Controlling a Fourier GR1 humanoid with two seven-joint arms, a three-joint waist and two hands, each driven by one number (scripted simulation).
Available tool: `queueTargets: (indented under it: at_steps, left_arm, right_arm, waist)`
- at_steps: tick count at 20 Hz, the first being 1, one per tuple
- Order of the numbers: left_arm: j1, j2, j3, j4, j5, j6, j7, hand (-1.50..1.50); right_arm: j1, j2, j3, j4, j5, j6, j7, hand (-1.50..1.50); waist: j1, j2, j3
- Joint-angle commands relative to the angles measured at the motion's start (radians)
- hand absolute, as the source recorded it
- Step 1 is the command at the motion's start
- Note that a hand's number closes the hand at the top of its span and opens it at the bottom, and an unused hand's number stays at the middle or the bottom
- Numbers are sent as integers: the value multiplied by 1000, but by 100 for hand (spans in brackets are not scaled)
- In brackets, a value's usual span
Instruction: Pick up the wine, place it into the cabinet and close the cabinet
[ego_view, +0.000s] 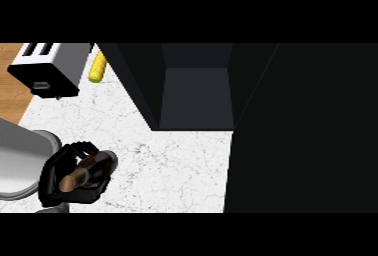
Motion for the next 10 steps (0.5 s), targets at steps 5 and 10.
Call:
queueTargets:
  at_steps: [5,10]
  left_arm:
    - [107,-18,-62,-335,90,-60,209,150]
    - [80,-64,-124,-515,90,28,390,150]
  right_arm:
    - [22,11,-27,-52,-91,4,-3,-150]
    - [48,1,-42,-74,-126,28,-5,-150]
  waist:
    - [0,2,0]
    - [-5,2,0]
